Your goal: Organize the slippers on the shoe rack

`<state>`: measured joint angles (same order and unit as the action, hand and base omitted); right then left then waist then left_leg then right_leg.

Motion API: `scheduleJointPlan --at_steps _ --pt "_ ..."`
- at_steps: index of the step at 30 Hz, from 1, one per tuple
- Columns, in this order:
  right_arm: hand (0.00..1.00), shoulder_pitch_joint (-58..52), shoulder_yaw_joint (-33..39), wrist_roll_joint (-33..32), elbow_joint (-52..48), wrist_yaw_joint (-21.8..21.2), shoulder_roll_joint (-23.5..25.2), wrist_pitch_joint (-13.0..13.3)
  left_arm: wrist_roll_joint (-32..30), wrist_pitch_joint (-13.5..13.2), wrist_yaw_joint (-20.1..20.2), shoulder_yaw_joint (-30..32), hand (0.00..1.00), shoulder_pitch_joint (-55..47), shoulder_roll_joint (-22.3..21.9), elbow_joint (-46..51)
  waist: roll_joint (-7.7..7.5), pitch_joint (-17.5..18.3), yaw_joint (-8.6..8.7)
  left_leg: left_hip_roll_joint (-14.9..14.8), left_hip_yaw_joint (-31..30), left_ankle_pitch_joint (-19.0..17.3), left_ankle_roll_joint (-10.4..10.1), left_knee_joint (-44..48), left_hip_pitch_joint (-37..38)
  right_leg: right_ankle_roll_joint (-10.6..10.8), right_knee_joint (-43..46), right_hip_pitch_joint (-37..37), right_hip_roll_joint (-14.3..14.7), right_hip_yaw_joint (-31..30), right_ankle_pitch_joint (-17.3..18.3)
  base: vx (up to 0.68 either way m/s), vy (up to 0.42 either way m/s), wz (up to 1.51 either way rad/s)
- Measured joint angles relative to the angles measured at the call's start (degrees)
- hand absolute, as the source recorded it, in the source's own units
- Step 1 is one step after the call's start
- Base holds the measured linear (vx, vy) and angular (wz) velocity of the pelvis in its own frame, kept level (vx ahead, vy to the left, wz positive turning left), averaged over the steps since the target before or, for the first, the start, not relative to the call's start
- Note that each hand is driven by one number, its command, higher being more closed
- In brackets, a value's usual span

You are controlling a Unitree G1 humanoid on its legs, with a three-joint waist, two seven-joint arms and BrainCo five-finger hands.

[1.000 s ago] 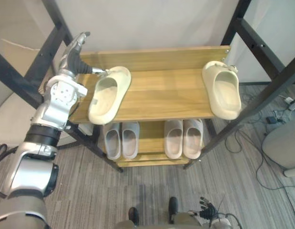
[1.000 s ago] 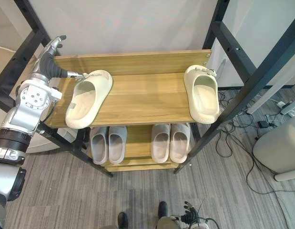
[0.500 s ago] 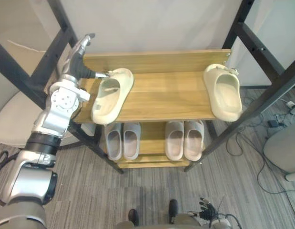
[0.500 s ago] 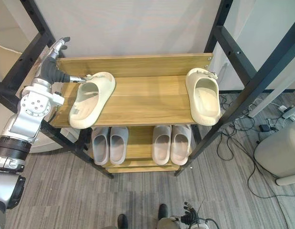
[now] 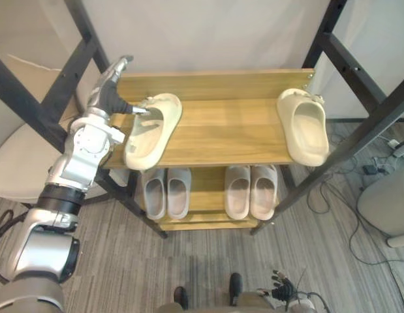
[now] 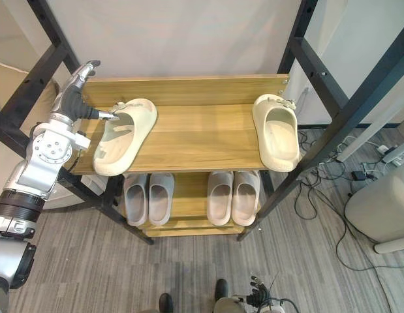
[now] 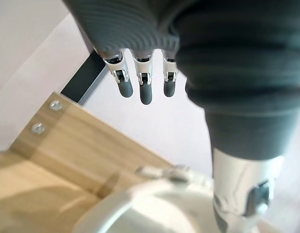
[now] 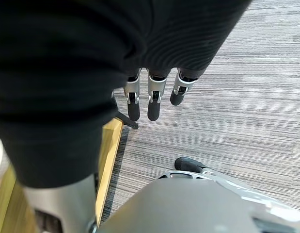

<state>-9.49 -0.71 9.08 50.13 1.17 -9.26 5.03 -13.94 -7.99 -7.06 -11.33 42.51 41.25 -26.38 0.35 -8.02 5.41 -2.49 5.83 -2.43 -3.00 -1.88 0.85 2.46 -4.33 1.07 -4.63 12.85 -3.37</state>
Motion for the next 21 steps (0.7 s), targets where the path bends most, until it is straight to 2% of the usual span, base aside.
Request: scheduleJointPlan --at_steps 9,10,21 --pt "0.0 -0.4 0.5 -0.1 -1.6 -0.1 0.3 0.1 -1.9 1.7 0.2 -0.4 0.0 3.0 0.0 -5.3 -0.34 -0.4 -0.15 -0.5 1.7 -0.2 -0.3 0.3 -2.1 -0.2 0.8 3.2 0.5 -2.0 -0.1 0.0 -0.011 -0.09" --pt "0.0 -0.4 0.6 -0.2 -1.7 -0.1 0.3 0.1 -1.9 1.8 0.2 -0.5 1.0 3.5 0.0 -5.7 -0.37 -0.7 -0.39 -0.6 1.8 -0.2 -0.3 0.5 -2.3 -0.3 0.8 3.3 0.5 -2.0 -0.2 -0.05 -0.028 -0.08" --pt "0.0 -0.3 1.2 -0.6 -1.9 -0.1 0.3 0.2 -2.2 1.1 0.6 -0.4 1.0 6.6 1.0 -9.1 -0.22 -1.7 -1.12 -1.1 3.2 -0.2 -0.7 1.1 -3.7 -0.8 2.1 5.9 0.8 -3.6 -0.5 -0.05 -0.018 -0.07"
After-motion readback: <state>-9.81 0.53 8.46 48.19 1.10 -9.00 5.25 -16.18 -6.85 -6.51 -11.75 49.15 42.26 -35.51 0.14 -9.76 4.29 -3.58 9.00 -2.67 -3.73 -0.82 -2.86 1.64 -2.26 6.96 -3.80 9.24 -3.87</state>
